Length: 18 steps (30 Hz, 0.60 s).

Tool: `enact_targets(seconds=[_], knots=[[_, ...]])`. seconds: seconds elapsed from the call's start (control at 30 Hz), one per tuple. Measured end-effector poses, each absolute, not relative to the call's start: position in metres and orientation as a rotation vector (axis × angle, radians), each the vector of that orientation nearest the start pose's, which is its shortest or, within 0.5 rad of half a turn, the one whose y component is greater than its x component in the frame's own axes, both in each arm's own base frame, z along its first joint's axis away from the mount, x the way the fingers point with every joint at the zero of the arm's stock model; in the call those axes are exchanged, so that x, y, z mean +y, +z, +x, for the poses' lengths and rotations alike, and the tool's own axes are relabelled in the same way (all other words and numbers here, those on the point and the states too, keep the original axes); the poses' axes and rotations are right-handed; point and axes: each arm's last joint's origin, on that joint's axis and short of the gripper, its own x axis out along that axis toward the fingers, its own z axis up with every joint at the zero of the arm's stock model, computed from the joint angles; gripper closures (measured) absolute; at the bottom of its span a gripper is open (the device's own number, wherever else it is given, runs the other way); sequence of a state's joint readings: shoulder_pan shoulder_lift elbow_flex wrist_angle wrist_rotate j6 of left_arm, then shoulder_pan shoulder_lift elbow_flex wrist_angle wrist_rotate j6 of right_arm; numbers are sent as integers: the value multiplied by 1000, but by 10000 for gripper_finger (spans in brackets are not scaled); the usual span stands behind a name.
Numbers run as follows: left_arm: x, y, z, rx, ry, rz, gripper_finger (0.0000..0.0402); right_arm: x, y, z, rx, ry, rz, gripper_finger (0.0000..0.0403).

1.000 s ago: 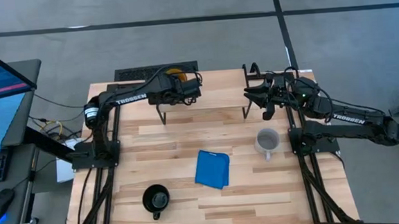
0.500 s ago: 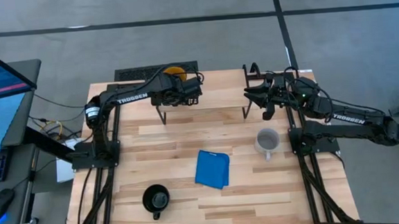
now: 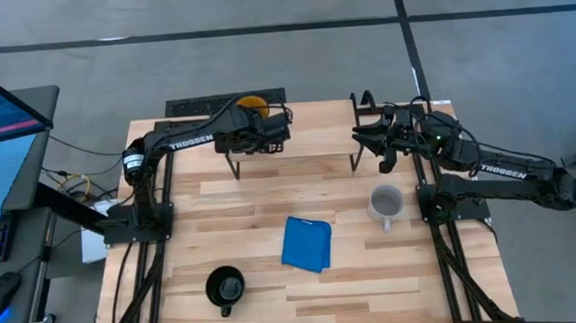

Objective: Stack small to large cups/mugs on shelf
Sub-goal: Put the yellow mug on the shelf

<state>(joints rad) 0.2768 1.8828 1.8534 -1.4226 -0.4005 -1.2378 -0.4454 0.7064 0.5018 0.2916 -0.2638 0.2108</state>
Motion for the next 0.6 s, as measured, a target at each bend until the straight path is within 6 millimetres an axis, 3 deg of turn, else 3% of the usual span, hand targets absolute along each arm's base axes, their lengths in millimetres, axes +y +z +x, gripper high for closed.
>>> enact_targets(seconds=[0.6], knots=[[104, 315, 343, 916, 1354, -868, 236, -65, 292, 154, -100, -172, 180, 276]])
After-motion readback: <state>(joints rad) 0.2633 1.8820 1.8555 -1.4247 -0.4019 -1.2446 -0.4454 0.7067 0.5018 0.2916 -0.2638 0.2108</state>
